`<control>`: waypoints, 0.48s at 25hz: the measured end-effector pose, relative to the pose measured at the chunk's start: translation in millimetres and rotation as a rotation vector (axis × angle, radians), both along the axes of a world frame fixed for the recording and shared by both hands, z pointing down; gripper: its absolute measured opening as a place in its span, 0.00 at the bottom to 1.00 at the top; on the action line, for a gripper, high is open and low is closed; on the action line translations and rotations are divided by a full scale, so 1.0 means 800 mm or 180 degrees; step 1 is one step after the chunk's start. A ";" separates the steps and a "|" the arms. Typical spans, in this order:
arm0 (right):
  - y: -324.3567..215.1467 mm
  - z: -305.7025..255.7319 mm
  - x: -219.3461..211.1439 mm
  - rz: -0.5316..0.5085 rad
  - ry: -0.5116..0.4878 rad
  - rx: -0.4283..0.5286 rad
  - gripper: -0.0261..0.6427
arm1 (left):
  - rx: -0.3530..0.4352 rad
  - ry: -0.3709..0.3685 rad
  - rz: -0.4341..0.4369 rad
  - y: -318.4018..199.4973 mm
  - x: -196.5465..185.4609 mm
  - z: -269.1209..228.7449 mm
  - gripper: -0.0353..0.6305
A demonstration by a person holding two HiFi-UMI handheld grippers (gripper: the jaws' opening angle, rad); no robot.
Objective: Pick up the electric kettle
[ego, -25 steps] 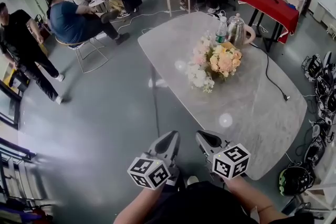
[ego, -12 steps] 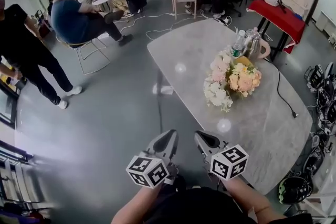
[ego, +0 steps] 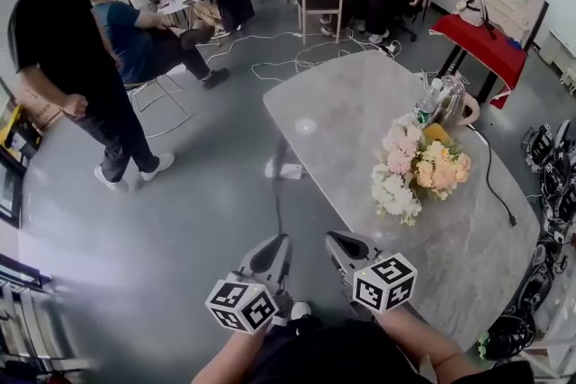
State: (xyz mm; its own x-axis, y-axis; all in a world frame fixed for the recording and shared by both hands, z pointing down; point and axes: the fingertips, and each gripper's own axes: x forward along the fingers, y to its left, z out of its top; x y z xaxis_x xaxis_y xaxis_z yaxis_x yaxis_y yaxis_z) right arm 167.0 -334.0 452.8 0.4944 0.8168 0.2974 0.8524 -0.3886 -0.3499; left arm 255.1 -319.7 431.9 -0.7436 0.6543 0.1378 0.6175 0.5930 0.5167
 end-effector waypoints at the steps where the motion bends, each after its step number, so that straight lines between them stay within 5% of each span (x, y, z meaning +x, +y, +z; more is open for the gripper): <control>1: 0.007 0.002 0.005 0.0007 0.0009 0.0012 0.05 | 0.0011 0.0000 -0.0003 0.007 0.007 0.001 0.09; 12: 0.087 0.008 0.019 0.0078 0.0040 0.0070 0.05 | 0.0044 0.0044 -0.0060 0.083 0.037 0.006 0.09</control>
State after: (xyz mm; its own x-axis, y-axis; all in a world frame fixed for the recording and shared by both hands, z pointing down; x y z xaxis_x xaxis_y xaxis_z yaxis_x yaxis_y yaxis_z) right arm 181.8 -264.2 459.0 0.4780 0.8221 0.3092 0.8571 -0.3596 -0.3689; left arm 285.1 -253.3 436.4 -0.7292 0.6661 0.1570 0.6356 0.5742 0.5161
